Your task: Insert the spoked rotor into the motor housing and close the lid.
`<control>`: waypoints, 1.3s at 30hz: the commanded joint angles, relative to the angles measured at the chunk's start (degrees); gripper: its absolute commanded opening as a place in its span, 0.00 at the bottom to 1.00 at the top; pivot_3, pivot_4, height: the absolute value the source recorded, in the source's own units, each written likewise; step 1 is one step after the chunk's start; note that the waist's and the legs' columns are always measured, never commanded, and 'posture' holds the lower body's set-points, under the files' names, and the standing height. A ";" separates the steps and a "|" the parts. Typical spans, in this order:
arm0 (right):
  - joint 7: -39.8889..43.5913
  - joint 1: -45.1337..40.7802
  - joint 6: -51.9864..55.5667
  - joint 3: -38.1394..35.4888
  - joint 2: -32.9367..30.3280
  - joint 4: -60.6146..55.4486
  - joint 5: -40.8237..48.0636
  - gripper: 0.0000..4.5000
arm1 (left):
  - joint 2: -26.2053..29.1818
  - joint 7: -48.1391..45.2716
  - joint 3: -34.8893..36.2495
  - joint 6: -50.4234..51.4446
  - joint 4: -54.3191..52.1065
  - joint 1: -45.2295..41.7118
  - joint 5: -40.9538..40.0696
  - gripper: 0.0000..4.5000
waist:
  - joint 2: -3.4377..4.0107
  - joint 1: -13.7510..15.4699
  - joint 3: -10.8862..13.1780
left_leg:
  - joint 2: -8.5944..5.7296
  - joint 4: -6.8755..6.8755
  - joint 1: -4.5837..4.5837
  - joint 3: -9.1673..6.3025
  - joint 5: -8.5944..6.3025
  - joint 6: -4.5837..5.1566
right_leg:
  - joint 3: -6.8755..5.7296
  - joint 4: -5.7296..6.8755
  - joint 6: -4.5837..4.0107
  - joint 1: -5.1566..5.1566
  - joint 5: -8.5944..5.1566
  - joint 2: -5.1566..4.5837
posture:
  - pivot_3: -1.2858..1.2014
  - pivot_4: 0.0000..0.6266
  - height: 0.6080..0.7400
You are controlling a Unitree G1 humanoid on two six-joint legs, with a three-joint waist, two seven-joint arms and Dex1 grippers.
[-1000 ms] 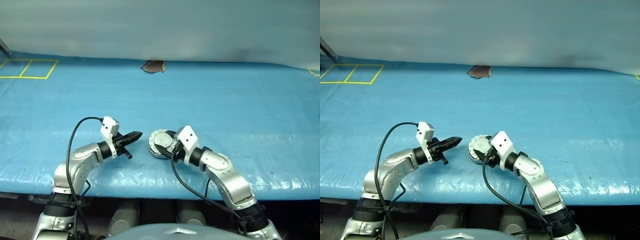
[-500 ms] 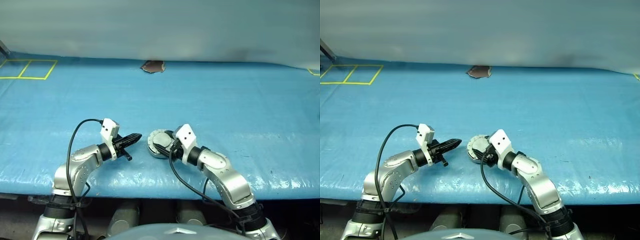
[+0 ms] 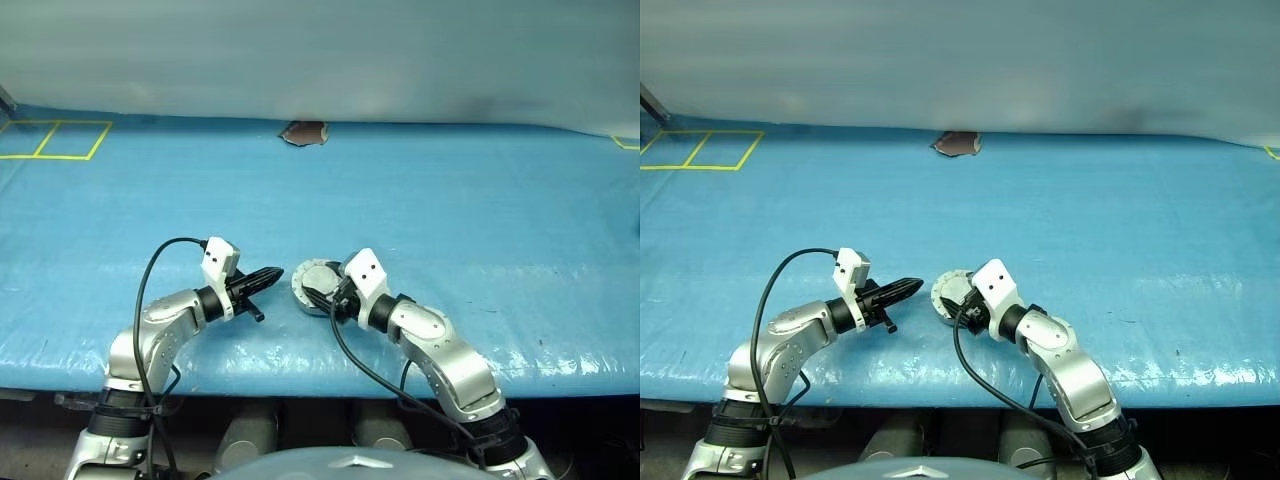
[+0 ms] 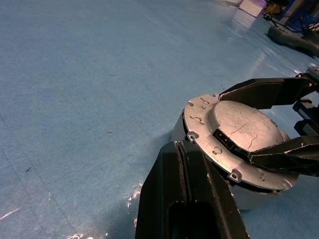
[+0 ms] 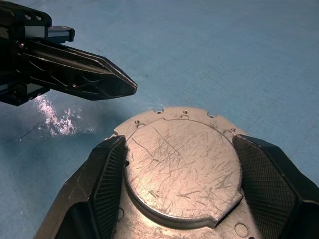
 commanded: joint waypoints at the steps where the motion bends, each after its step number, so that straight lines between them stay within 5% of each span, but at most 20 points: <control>1: -0.05 0.25 0.86 1.40 0.31 -1.42 0.19 0.69 | 0.19 -0.13 0.02 -0.72 -1.13 -0.41 0.00 0.00 | 0.00 0.00 0.00 | 0.00 0.00 0.00 0.00 0.00 0.00 | 0.00 0.00 0.00 0.00 0.00 0.00 | 0.52 0.24 1.00; 29: -0.48 1.38 -2.16 3.23 -2.05 7.84 -4.69 0.69 | -0.97 -2.77 -1.45 2.52 -3.13 -0.87 -4.33 0.00 | -0.13 -0.02 -0.22 | 0.31 0.01 0.25 0.06 0.03 -0.05 | -0.01 0.00 0.07 0.20 -0.04 0.07 | 0.52 0.24 1.00; 39: -0.99 1.26 -2.52 2.17 -2.07 6.35 -4.56 0.69 | 0.20 -0.97 -6.71 2.29 -0.06 -1.95 1.91 0.00 | -0.12 0.15 -0.26 | 0.38 0.01 0.24 0.07 0.03 -0.05 | -0.01 -0.01 0.07 0.20 -0.04 0.08 | 0.52 0.24 1.00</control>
